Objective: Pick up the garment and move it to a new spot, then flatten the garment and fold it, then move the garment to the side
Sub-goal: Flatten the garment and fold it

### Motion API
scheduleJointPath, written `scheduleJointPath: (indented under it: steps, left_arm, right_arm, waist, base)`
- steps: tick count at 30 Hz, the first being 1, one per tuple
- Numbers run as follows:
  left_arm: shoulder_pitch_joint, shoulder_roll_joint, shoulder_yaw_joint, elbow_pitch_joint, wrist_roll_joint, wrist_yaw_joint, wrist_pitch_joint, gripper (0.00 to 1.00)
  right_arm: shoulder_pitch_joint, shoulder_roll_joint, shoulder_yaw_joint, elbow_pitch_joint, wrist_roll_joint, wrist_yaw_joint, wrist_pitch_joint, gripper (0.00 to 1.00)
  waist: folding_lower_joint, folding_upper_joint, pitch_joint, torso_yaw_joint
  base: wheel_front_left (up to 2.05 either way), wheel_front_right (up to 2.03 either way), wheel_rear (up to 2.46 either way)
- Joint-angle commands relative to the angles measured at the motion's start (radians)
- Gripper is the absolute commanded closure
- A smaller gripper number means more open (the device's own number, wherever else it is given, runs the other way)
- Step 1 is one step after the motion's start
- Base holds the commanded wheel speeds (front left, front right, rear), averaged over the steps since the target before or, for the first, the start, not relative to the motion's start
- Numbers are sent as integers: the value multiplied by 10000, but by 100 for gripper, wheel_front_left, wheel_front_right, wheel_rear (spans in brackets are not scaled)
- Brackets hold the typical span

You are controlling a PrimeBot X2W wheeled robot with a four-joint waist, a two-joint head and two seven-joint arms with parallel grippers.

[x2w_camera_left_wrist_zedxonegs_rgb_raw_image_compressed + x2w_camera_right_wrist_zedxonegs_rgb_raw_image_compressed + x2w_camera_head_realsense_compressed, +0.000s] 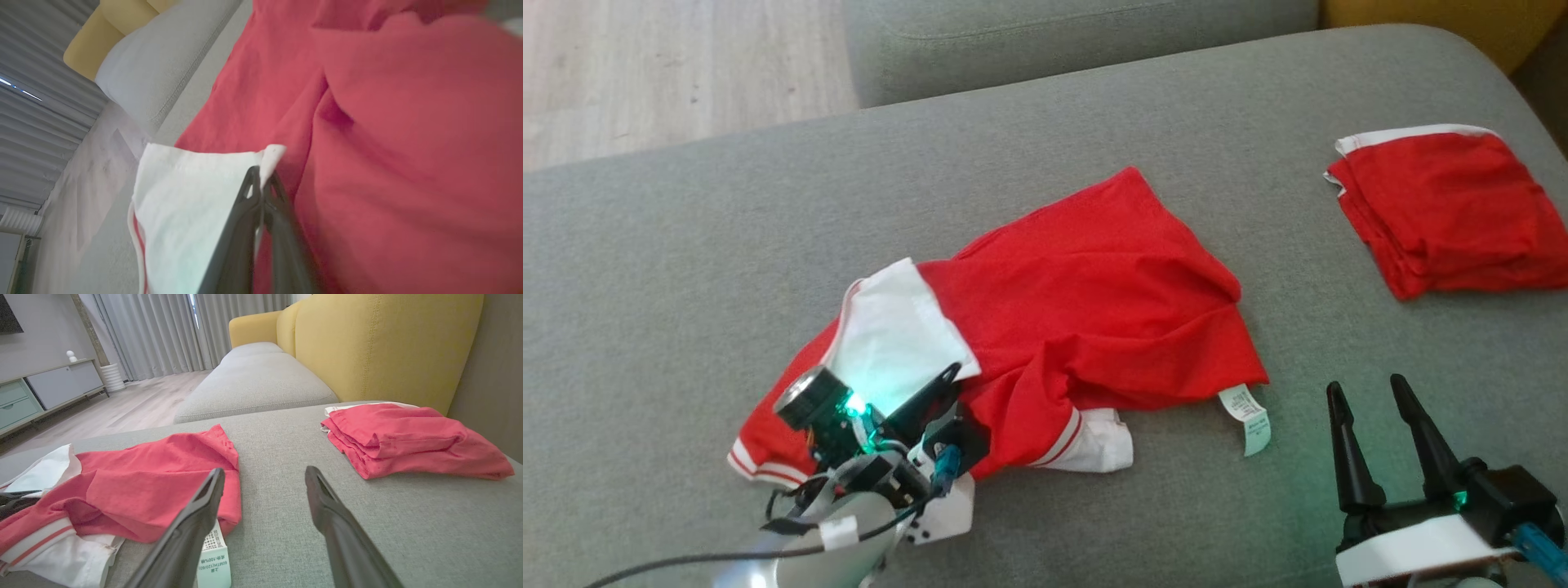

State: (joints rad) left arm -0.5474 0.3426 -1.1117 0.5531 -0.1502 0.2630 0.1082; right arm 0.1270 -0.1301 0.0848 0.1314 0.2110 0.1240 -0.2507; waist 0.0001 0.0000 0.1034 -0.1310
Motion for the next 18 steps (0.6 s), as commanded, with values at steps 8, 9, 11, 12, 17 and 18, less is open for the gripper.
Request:
scheduleJointPath:
  steps: [8, 9, 11, 12, 17, 18]
  left_arm:
    - [-785, 883, 1419, -1833, -719, 545, -969, 100]
    - [-835, 1031, 1601, -2104, -823, 586, -1073, 100]
    - [-890, 1266, 2029, -2632, -1178, 603, -1318, 100]
    - [-910, 1364, 2241, -2848, -1383, 577, -1448, 100]
    - [-1350, 1824, 2698, -3416, -1562, 469, -1662, 100]
    - [-1483, 1853, 2750, -3482, -1541, 472, -1680, 100]
  right_arm:
    - [-510, -292, 136, -300, 254, 67, -111, 0]
    - [-651, -371, 141, -265, 352, 67, -111, 0]
    - [-1035, -663, 257, -43, 602, 67, -111, 0]
    - [-1290, -843, 344, 172, 800, 67, -111, 0]
    - [-3324, -1921, 960, 1347, 2257, 67, 1232, 0]
    - [-3819, -2171, 1139, 1551, 2571, 67, 1672, 0]
  waist:
    - [-1, 0, -7, 851]
    - [-1, 0, 32, 972]
    - [-1, 0, 152, 1232]
    - [-1, 0, 227, 1355]
    - [-1, 0, 795, 1883]
    - [-1, 0, 933, 1982]
  base:
    - [0, 0, 0]
    - [0, 0, 0]
    - [0, 0, 0]
    - [0, 0, 0]
    - [0, 0, 0]
    - [0, 0, 0]
